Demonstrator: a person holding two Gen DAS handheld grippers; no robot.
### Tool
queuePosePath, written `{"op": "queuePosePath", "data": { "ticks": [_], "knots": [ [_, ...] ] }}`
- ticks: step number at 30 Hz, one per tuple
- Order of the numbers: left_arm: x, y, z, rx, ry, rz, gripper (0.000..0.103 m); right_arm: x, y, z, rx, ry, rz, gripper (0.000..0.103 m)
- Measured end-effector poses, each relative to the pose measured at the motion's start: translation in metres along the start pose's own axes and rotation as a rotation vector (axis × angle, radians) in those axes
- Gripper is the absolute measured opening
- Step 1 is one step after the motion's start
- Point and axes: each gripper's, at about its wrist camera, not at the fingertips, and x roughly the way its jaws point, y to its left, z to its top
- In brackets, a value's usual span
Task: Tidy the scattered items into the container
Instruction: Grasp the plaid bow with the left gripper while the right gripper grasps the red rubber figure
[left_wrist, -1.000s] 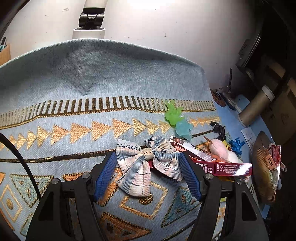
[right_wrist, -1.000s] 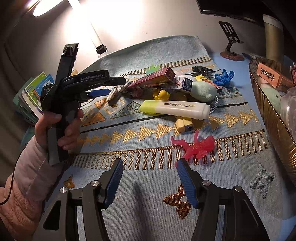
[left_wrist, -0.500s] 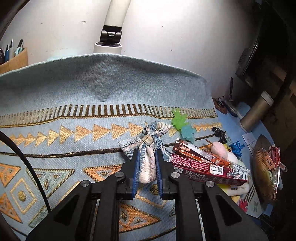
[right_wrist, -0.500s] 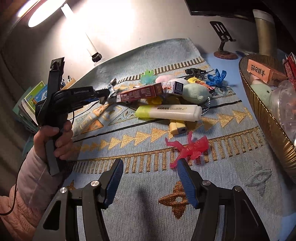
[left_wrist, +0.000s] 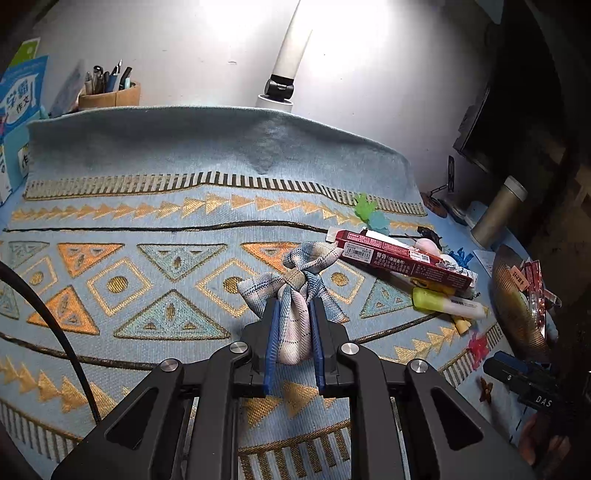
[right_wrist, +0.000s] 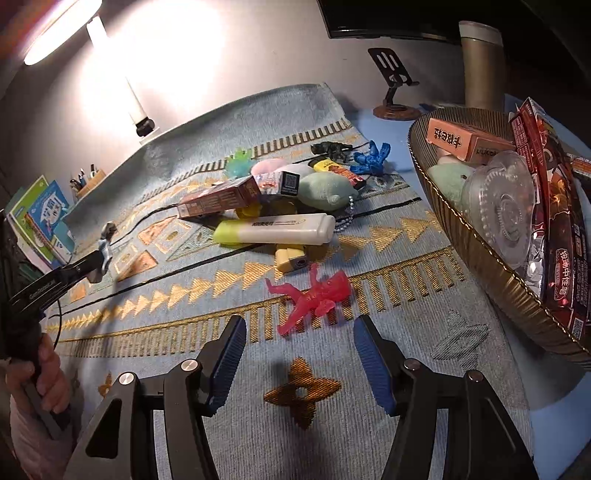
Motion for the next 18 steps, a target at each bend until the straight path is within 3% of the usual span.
{"op": "queuePosePath", "data": {
  "ticks": [4,10,12,18],
  "knots": [
    [0.009,0.008,-0.006,-0.036,0.03,-0.01,0.013,0.01,0.003,0.009,-0.03,0.02,-0.066,0.059],
    [0.006,0.002,-0.009,-0.008,0.008,0.0,0.013,0.027,0.016,0.015,-0.101,0.059,-0.144,0.059],
    [0.005,-0.001,-0.01,0.006,0.002,0.004,0.013,0.029,0.02,0.014,-0.14,0.058,-0.184,0.045],
    [0.004,-0.005,-0.01,0.029,-0.003,0.01,0.013,0.018,0.015,0.01,-0.119,0.058,-0.122,0.028]
  ]
}}
